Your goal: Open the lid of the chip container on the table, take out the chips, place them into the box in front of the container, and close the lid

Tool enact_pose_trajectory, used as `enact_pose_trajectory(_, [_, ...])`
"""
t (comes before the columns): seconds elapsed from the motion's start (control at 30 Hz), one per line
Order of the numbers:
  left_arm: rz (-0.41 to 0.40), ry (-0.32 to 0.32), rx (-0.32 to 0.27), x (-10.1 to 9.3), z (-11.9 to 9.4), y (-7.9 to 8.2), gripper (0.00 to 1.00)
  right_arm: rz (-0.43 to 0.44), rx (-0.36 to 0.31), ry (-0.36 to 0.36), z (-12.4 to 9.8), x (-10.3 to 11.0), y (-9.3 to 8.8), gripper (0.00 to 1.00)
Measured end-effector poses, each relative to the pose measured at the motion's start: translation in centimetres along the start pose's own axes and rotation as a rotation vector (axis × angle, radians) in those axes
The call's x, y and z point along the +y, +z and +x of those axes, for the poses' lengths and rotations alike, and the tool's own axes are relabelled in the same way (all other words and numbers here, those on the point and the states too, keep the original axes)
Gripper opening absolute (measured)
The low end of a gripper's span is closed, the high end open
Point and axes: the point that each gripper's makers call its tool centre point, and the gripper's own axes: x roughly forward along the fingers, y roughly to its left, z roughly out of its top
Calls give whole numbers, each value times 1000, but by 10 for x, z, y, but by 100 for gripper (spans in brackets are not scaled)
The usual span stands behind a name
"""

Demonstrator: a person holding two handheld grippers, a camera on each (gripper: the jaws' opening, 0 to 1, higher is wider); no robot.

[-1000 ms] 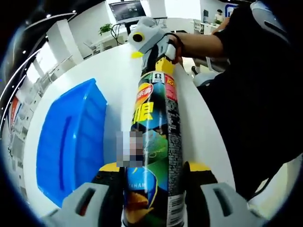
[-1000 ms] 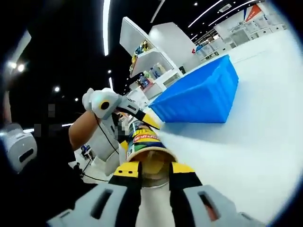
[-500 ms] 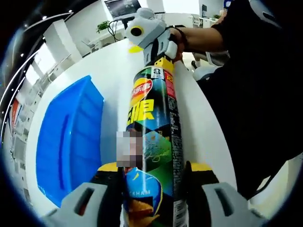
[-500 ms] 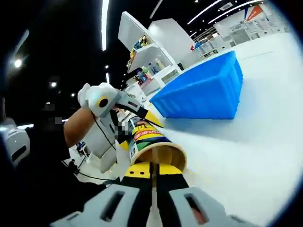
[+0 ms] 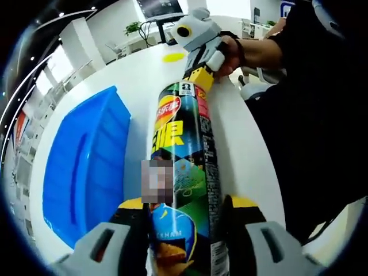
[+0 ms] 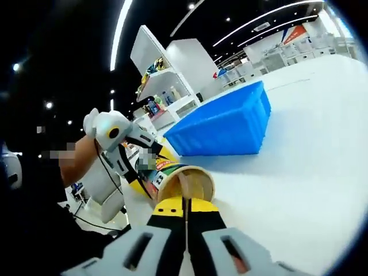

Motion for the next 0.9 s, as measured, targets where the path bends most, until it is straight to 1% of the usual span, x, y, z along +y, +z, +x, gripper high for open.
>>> enact_pose_trajectory(0.13, [0,2,-1,2,0,-1,54,5,-1,-10,0,1,1,0])
enact_pose_trajectory(0.27, [7,6,10,-1,1,1,54,7,9,-14,-2,3,-1,0])
enact_pose_trajectory(0.3, [6,6,10,-2,1,1,54,4,11,-19,-4,2,0,0])
enact_pose_trajectory(0.33, [-6,8,9,-2,1,2,54,8,0,-43,-9,-4,3,0])
enact_pose_trajectory(0.4, [-17,4,-1,-2,0,2,54,39,-6,-43,-17,-11,3,0])
enact_pose_trajectory(0.47, [-17,0,-4,-2,0,1,54,45,-9,-48,-23,-12,2,0])
enact_pose_trajectory(0.57, [-17,-2,-3,0,-1,-1,54,47,-8,-58,-26,-13,2,0])
enact_pose_trajectory(0.7, [-18,-2,-4,0,-1,-1,54,52,9,-52,-28,-14,2,0])
enact_pose_trajectory(0.9, [-25,0,-16,4,-2,-3,54,46,24,-60,-36,-24,4,0])
